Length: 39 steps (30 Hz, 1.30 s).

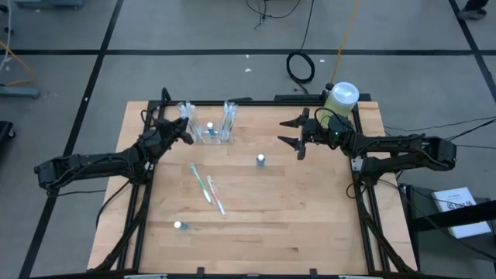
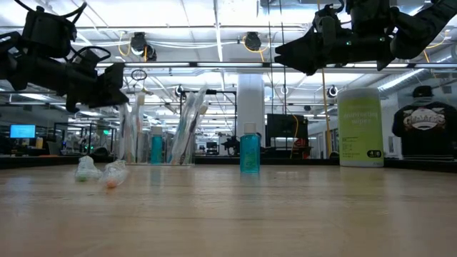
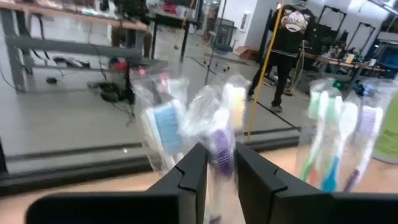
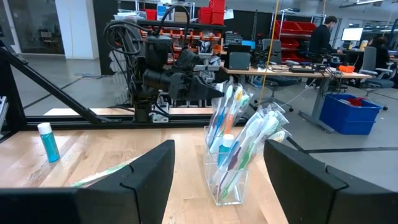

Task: Pick & Place toothbrushing station
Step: Put the purple toothbrush into the transparent organizer, then put the green toothbrush into the transparent organizer

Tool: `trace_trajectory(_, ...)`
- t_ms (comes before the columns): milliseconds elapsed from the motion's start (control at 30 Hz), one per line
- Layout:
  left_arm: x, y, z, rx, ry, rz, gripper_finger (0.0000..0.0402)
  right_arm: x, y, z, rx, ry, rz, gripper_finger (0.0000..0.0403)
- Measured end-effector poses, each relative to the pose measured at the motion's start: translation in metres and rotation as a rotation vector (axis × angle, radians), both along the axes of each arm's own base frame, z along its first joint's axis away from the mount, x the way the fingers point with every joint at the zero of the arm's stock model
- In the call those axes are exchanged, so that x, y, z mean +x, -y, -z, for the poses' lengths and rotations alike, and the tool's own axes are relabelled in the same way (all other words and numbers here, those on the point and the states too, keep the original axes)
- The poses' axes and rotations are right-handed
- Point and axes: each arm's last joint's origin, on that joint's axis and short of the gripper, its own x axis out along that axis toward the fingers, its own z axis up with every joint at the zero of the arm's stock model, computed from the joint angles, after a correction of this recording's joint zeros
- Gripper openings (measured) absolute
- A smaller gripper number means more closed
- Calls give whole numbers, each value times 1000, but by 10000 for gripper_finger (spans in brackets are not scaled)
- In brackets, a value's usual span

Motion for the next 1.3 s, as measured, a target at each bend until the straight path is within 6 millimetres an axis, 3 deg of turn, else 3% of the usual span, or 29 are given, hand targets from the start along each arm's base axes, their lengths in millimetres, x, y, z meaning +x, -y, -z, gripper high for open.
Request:
trace_trajectory(367,1,-1,-7,56,-30,-18,179,0,0,0,0,0,0,242)
trace_trajectory(567,8,1,-23,116,-36,10,221,0,0,0,-1,0,0,242)
trace_trajectory(833,23,6,-57,161,-120,77,219,0,0,0,-3,0,0,242)
trace_trajectory(1300,34,39,-113,-12,-265,274,218,0,0,0,-3,0,0,242)
